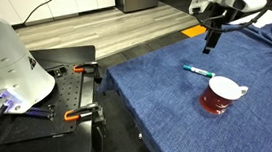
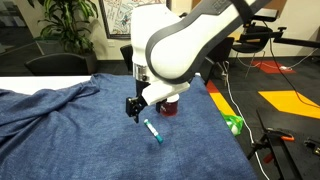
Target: Place the green marker inside the red mug
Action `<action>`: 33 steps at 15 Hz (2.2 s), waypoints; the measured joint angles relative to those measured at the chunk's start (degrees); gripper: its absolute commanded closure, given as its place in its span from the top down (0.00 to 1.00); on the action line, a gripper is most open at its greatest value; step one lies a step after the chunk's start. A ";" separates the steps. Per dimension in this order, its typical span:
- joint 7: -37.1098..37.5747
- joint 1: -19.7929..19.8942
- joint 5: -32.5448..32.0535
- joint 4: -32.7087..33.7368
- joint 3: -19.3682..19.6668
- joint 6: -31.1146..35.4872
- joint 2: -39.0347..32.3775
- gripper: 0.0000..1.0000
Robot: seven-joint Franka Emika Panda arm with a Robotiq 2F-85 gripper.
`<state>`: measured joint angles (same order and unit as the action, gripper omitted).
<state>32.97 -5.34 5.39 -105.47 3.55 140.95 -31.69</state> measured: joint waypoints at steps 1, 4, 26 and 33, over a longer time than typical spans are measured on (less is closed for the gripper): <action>0.02 -0.06 -0.05 0.11 0.25 0.07 -0.60 1.00; 0.01 -0.14 -0.04 0.15 0.23 0.07 -0.78 1.00; 0.00 0.27 0.27 0.19 1.97 6.53 -5.73 1.00; -0.16 1.39 0.97 0.69 1.97 6.70 -8.02 1.00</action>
<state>32.81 -3.96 6.36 -104.78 5.52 147.65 -39.71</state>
